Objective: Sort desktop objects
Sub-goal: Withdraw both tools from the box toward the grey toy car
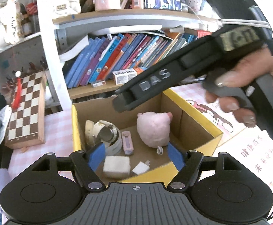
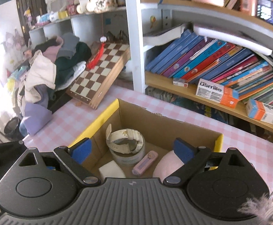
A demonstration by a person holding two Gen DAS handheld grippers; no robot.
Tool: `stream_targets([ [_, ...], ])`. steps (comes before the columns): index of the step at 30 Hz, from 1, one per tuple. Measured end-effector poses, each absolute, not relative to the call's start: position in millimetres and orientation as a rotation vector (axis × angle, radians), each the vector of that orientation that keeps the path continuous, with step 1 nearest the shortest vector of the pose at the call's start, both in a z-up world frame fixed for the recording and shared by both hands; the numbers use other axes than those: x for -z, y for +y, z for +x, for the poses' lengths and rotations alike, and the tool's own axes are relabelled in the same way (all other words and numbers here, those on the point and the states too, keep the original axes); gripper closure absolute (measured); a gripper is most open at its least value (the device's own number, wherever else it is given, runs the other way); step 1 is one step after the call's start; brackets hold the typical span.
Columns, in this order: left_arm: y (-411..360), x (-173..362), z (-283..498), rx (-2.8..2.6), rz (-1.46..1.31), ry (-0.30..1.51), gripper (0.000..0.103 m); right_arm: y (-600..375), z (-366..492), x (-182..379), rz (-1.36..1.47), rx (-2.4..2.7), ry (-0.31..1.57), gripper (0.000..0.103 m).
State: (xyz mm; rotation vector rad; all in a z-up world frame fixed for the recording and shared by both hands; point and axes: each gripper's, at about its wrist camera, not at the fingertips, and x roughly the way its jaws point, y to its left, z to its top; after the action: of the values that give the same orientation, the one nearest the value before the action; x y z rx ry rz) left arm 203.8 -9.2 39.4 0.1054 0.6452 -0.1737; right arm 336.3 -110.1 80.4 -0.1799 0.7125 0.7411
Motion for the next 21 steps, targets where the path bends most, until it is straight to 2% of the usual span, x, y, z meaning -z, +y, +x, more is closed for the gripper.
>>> stream_targets([
  [2,-6,-41,194,0.168,0.103,0.637,0.021,-116,323,-84,-0.165,-0.728,0.694,0.008],
  [21,17,-31,117,0.104,0.075,0.638,0.015,-178,203,-61,-0.102,-0.473,0.594,0.007],
])
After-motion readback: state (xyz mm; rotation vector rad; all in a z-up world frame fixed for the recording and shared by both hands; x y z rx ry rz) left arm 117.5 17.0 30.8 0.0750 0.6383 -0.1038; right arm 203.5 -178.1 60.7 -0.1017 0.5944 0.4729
